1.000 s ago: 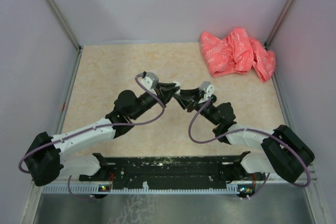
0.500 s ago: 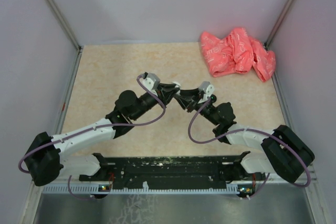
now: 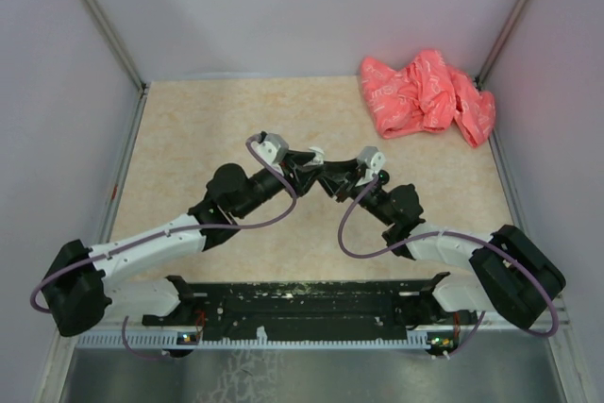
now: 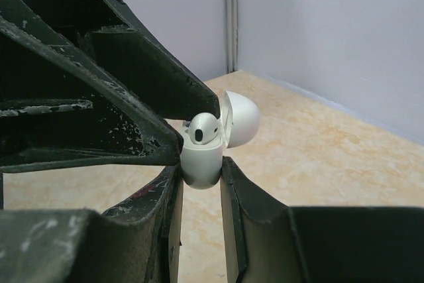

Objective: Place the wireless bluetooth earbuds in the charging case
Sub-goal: Place the earbud in the charging case, then close the charging case, then place the charging case at the center of the board.

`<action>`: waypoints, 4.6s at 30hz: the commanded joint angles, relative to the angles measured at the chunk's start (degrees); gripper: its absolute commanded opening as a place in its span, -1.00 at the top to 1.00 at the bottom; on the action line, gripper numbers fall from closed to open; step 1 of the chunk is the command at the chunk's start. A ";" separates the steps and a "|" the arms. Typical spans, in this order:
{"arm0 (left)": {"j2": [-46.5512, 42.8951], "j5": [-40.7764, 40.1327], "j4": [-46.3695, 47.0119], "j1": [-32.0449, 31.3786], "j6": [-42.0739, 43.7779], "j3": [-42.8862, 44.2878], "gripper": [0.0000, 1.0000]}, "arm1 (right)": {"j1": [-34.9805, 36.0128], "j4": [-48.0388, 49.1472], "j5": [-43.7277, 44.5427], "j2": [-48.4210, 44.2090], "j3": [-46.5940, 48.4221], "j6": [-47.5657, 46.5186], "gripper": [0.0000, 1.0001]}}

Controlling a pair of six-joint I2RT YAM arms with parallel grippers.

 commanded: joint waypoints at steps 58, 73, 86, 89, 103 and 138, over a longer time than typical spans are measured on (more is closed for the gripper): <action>-4.57 49.83 -17.86 19.75 -23.22 10.47 -0.67 | 0.16 9.41 -20.48 3.42 7.36 12.28 1.00; -8.20 39.15 -30.49 20.94 -13.47 12.29 -0.71 | -1.64 3.14 -19.59 4.56 6.40 16.11 1.00; -19.55 -9.38 -49.07 21.20 2.15 9.86 -0.88 | -6.27 -32.41 -14.17 -0.64 8.63 14.30 1.00; -21.12 -13.49 -49.09 21.13 3.48 7.68 -0.91 | -8.33 -39.13 -14.15 -0.27 9.34 14.61 1.00; -24.83 -16.84 -46.66 23.24 6.24 0.82 -0.97 | -21.89 -49.42 -12.00 9.25 9.91 21.32 1.00; -29.74 -14.59 -46.46 26.58 4.75 -1.05 -0.99 | -27.91 -63.46 1.66 9.69 14.72 30.16 -0.30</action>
